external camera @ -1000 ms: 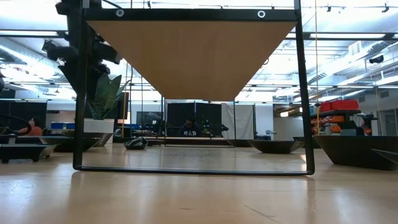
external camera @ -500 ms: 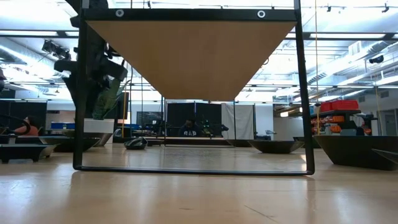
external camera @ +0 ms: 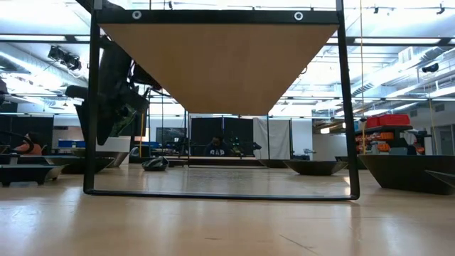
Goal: Pick & Place Mini shaped plates
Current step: Put the distorted square plate on the shelf
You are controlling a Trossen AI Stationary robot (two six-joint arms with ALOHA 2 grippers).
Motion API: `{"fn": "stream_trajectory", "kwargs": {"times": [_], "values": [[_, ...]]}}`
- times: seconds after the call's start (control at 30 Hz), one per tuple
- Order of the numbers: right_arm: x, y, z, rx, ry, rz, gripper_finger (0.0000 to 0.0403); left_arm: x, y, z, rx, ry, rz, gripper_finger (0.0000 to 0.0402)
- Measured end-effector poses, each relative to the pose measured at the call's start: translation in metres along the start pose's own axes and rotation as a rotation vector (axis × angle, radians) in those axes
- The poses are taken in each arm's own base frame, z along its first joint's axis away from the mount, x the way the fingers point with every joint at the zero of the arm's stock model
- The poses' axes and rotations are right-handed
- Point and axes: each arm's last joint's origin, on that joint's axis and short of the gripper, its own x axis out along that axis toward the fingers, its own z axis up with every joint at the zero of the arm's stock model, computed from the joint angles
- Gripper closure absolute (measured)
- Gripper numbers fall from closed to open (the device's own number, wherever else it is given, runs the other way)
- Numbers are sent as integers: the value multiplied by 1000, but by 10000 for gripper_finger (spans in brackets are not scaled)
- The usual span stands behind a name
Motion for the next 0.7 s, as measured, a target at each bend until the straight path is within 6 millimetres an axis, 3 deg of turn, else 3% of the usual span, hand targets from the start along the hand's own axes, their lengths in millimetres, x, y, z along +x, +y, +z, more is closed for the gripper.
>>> {"fn": "stream_trajectory", "kwargs": {"times": [0.3, 0.7], "values": [[0, 0, 0, 0, 0, 0, 369, 18, 9, 5, -22, 67, -7, 165], [0, 0, 0, 0, 0, 0, 369, 48, 4, -11, -28, 147, 34, 165]]}}
